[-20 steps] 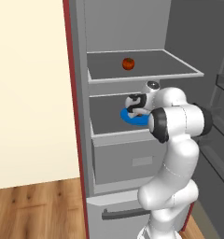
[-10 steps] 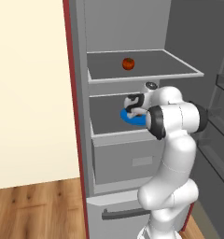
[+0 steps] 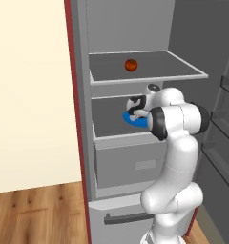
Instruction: Transport the chicken drumstick from the fridge to the microwave and turn on the microwave.
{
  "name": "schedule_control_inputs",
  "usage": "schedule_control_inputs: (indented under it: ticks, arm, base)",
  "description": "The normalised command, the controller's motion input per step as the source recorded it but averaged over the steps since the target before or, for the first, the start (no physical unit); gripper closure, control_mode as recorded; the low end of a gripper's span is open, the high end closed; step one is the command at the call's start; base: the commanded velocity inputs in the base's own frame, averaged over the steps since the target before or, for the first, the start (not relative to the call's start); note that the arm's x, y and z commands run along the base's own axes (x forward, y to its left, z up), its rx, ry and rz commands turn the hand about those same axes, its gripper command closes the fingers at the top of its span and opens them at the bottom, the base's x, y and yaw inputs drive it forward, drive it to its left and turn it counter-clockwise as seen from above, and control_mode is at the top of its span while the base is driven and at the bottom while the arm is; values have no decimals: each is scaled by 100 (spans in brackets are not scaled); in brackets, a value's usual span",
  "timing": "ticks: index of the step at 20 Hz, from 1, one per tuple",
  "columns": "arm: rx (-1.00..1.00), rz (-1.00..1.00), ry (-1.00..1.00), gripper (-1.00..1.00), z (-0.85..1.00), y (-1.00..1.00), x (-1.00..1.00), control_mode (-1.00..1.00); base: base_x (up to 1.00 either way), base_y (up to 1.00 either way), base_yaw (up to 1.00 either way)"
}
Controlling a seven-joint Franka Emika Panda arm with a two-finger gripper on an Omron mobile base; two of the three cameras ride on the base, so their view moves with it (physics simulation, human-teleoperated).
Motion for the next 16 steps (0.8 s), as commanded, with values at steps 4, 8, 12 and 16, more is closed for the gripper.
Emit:
schedule_control_inputs:
  ticks: [4,8,12,16]
  arm:
    - [0,0,3,-100,-18,0,11,-100]
    - [0,0,2,100,-26,0,10,-100]
    - [0,0,0,100,-9,0,9,-100]
    - [-3,0,0,100,-4,0,1,-100]
  base:
    - [0,0,0]
    - [0,0,0]
    - [0,0,0]
    - [0,0,0]
